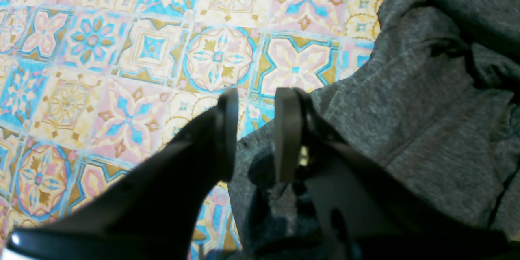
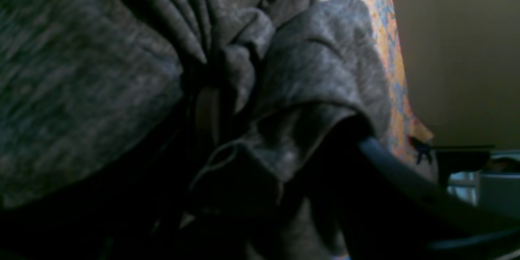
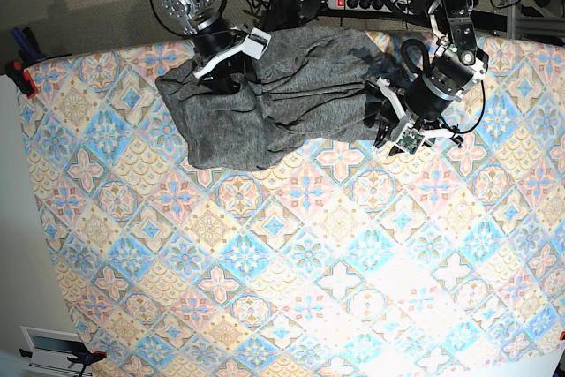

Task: Layout the t-shirt on the table in an organized manner, then fold the t-shirt properly
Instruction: 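Drag the grey shirt end with the right gripper toward the left gripper, then release the left gripper and lift it off the shirt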

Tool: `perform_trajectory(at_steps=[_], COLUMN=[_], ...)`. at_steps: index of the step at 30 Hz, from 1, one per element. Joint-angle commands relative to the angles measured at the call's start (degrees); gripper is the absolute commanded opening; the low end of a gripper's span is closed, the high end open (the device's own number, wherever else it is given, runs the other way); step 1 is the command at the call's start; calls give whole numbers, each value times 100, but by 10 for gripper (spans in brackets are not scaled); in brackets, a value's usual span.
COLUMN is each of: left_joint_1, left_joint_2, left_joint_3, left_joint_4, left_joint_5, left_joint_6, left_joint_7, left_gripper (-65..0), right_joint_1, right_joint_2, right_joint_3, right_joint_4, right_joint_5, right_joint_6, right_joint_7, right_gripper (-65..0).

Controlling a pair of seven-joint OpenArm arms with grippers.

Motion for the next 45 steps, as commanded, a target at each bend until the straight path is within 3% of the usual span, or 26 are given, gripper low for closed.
perform_trajectory(at_steps=[1,8,14,18,20,29,33,36,45], left_joint_1=[-54,-54,-54,-45,-45,-45,-54,-71,-36], left_joint_2=[-3,-3,-3,-3,-3,6,6,6,-20], left_joint_3=[3,3,3,3,3,21,21,21,21], left_joint_4=[89,89,89,89,89,89,89,89,107], left_joint_5=[-70,-70,-70,-70,-70,-70,-70,-70,-141], left_joint_6=[14,14,14,14,14,14,14,14,14], left_joint_7=[-134,-134,-134,-134,-126,-126,138,349,411], left_gripper=[-495,-495,-495,-495,-495,-495,-495,-495,-493], right_joint_1=[-174,-622,-631,-613,-613,-244,-147,-24,670], right_joint_2=[-15,-15,-23,-23,-23,-23,-23,-23,-15], right_joint_3=[-64,-398,-222,6,209,727,877,885,877], right_joint_4=[171,576,743,998,1103,1130,1130,1130,1086], right_joint_5=[104,113,201,1054,1493,4245,4746,4913,5396], right_joint_6=[-89,-80,-133,-248,-54,1722,2223,2363,2363], right_joint_7=[248,784,1364,1356,1285,28,-535,-816,-1238], right_gripper=[-391,-391,-400,-399,-399,-399,-399,-399,-399])
